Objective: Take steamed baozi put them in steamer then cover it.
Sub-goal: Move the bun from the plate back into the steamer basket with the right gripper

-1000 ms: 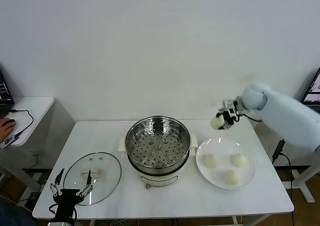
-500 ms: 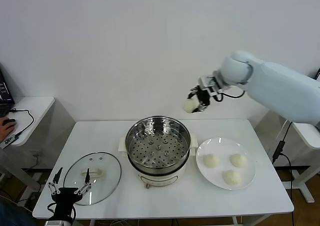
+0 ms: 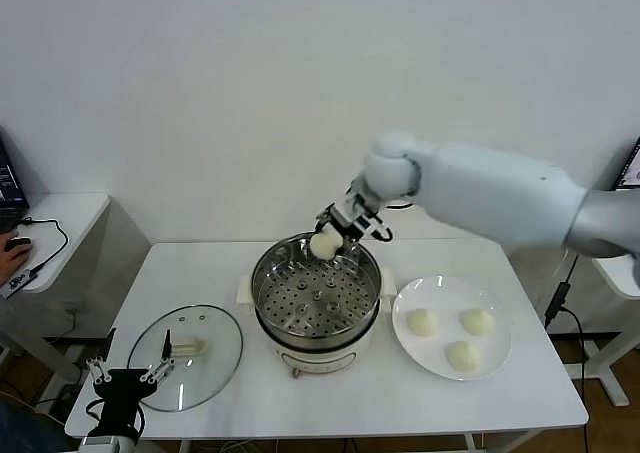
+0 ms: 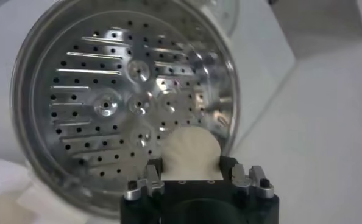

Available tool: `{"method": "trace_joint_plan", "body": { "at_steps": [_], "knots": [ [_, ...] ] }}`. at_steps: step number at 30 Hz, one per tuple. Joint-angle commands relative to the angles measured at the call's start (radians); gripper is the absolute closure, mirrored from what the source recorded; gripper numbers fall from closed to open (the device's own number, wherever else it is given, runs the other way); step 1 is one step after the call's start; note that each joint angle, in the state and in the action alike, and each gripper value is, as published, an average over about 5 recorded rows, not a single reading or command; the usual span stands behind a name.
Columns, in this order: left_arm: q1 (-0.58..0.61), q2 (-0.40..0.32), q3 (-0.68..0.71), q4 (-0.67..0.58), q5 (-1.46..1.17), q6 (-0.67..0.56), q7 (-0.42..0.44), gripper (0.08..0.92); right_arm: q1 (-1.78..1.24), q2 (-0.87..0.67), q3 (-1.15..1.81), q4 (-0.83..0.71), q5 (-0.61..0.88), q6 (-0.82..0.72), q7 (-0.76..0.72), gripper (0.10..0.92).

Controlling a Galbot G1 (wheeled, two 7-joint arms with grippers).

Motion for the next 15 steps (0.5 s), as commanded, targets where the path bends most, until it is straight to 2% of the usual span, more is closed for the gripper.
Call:
{"method": "trace_joint_plan", "body": {
  "at_steps": [1,15],
  "knots": [
    [-0.001,-0.001,-0.002,0.0,0.0,0.0,0.0,0.177,-0.092,0.068,-0.014,-0.085,-0.236,0.196,0.069,0.44],
    [0.003,-0.008,-0.006,-0.012,0.004,-0.003,-0.002,0.177,-0.174,0.101,0.065,-0.204,-0.394,0.275,0.121,0.431]
  ]
}}
